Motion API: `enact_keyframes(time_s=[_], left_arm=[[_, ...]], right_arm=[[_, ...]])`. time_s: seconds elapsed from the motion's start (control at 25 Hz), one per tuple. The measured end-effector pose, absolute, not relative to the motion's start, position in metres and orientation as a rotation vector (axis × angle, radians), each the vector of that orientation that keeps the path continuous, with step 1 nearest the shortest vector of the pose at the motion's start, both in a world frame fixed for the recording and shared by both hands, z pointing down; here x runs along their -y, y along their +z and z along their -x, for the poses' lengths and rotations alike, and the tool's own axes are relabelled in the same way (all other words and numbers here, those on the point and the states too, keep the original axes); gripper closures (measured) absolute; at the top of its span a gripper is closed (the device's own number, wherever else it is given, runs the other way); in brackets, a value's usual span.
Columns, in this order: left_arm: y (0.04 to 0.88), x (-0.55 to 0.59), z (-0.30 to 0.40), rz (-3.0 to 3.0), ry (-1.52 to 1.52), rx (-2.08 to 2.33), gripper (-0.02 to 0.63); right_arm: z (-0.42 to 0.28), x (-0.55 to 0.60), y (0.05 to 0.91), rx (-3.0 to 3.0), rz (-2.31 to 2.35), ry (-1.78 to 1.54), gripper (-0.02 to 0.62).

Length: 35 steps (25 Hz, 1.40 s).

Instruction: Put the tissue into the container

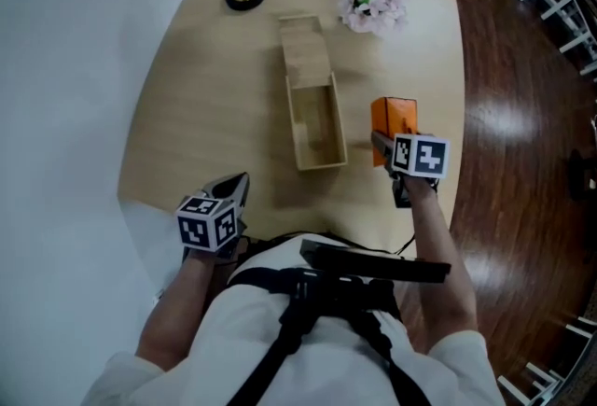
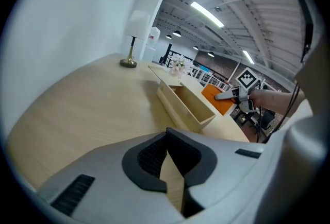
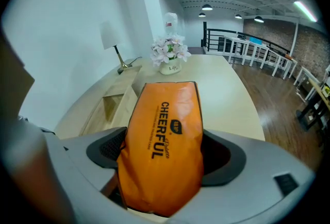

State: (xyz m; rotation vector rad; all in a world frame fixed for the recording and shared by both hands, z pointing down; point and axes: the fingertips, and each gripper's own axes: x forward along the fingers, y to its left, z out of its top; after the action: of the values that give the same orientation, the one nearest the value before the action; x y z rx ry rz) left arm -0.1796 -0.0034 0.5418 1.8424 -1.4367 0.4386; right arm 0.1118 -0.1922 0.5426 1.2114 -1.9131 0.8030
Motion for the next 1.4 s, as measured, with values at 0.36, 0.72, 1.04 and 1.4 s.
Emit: enact_keyframes(time_s=[0.36,0.72,1.04,1.4], left_arm=[[0.520,0.008,0.187,-1.850,0.354,1.440,0.606],[0.511,0.001,0.186,-1.883,0.337,1.398,0.606],[0.510,-0.004,0.194,-1.903,0.350,1.368,0.606],[0.509,-0.001,0.207,-1.933,0.361,1.331,0.606]], right_arm=[[-0.043,0.197,0.512,2.014,-1.145,0.717,0.147],[0.004,0.188,0.503,2.045,-1.102,0.692,0.149],[0.048,0.172,0.513,2.046,-1.053,0.688,0.149],[0.066,0.170,0.533,1.992,-1.089,0.680,0.149]])
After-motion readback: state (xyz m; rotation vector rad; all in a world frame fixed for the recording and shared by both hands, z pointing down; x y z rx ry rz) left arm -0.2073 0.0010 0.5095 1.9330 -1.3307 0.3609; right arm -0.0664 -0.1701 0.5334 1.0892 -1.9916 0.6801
